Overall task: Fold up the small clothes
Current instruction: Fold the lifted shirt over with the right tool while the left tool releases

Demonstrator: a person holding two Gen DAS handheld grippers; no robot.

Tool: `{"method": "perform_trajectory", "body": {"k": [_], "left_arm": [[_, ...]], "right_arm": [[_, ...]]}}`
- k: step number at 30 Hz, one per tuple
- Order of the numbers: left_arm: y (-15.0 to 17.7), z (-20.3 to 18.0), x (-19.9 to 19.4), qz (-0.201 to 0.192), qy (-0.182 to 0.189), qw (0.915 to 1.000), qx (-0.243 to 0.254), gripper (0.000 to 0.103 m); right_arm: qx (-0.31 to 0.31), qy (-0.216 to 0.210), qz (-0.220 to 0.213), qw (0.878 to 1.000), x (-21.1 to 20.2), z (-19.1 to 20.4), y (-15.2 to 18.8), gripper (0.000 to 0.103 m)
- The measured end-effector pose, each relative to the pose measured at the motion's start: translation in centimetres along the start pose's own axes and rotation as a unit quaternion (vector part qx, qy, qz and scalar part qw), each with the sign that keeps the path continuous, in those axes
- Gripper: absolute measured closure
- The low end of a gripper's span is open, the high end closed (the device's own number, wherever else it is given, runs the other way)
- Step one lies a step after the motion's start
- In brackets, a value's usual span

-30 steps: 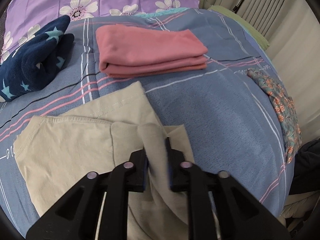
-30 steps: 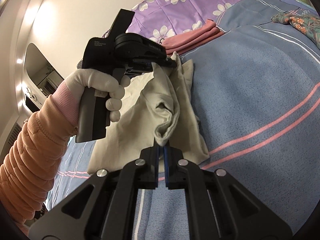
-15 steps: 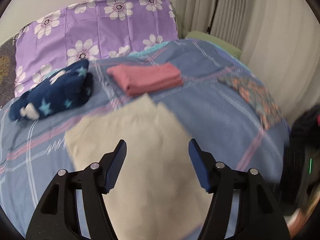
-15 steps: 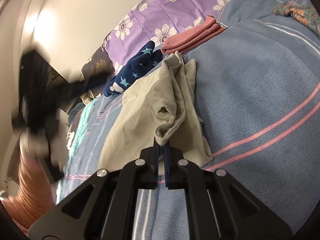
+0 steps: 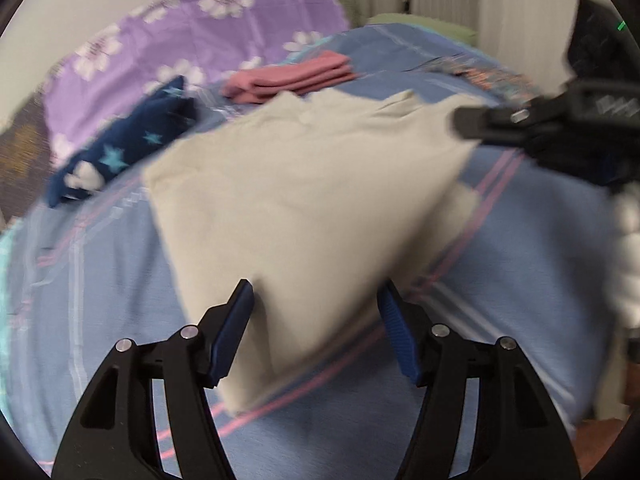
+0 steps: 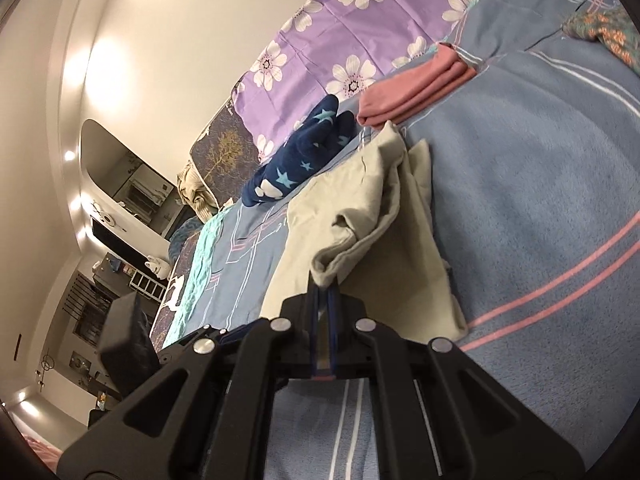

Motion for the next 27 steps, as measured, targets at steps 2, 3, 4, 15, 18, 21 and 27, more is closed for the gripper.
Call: {"method": "perform_trajectory", "body": {"k": [2, 3, 4, 15, 18, 21, 27], "left_arm": [[0.2, 0.9, 0.2, -0.002, -0.032, 0.9995, -0.003, 0.038], [0.3, 1.3, 0.3, -0.001, -0.042, 0.9991, -0.007, 0.038], [0.6, 1.7, 0.4, 0.002, -0.054, 0.9985, -0.014, 0.038], [4.1, 6.8, 0.8, 0.032, -0.118, 0.9902, -0.067, 0.038], [4.9, 6.8, 0.8, 0.036, -0.108, 0.9907, -0.074, 0.038], [5.1, 6.7, 1.0, 0.040, -0.104, 0.9908, -0.076, 0.038], [5.3, 6.7, 1.2, 0.042, -0.089, 0.9913, -0.087, 0.038]], "right_arm": [[0.003, 0.001, -0.001, 1.000, -0.1, 0.0, -0.1, 0.099], [0.005, 0.000, -0.001, 1.000, -0.1, 0.0, -0.2, 0.100], [0.007, -0.001, -0.001, 1.000, -0.1, -0.1, -0.2, 0.100], [0.002, 0.038, -0.013, 0.999, -1.8, -1.2, 0.5, 0.101], [0.030, 0.059, 0.024, 0.998, -0.9, -4.5, 3.0, 0.101], [0.049, 0.065, 0.041, 0.996, -0.3, -6.2, 4.6, 0.100], [0.016, 0.063, 0.034, 0.997, -0.6, -5.1, 3.2, 0.066]]}}
Point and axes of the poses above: each gripper's, at about its wrist camera, not at the fingertips, and x roughly the way its jaws point, z to its left, y to its underside, the point moved 9 cm from there along x, roughly the way its jaws point, and after that the axes turned 1 degree about -y, right-handed, at the moved point
